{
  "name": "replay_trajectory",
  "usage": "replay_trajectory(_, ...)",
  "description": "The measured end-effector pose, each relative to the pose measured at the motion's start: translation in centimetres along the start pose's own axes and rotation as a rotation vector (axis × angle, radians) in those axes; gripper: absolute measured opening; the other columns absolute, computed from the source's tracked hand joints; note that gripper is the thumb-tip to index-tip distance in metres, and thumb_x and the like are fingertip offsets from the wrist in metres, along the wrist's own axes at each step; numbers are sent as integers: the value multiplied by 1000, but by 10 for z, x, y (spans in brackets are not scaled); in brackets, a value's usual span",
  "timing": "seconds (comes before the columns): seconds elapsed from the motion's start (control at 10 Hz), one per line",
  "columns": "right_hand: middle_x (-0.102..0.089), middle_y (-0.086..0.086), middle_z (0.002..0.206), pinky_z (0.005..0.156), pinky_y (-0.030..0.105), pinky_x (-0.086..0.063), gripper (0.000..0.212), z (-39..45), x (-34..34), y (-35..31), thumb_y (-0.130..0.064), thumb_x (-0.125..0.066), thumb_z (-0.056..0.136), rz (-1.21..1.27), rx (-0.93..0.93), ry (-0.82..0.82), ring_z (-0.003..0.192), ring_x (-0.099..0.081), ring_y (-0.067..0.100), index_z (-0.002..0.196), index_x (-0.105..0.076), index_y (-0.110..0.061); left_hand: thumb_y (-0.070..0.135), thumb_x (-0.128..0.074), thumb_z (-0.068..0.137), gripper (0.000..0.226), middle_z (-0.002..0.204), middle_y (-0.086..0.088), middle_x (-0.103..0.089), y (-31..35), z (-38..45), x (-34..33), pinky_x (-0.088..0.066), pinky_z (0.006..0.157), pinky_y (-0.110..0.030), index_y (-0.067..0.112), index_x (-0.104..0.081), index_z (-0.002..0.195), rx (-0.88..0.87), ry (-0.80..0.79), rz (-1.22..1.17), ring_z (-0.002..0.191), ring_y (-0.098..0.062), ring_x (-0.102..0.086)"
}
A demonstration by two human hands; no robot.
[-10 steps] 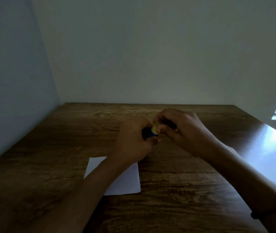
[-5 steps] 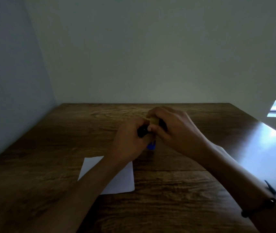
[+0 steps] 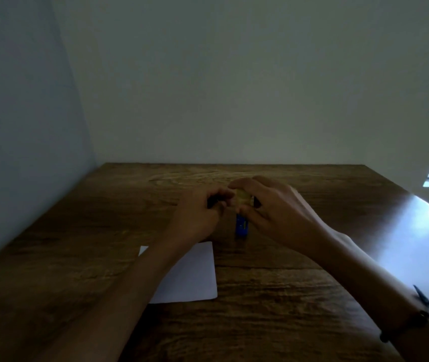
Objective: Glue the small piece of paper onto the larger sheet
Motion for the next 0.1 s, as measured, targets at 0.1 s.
replay_trajectory(0.1, -64, 6, 109, 63, 28, -45, 41, -1, 8, 0, -34, -53, 87, 13, -32, 34, 83, -54, 13, 125, -48, -21, 2, -50, 86, 27, 111, -7, -65, -2, 0, 2, -45, 89, -27, 11, -63, 109, 38, 27, 10, 100, -16, -57)
Point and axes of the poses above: each hand's wrist, its own z-axis towards the middle knuckle, its own x-axis out of the back of the hand, y = z × x, the point moved 10 cm from there along z, towards the middle knuckle
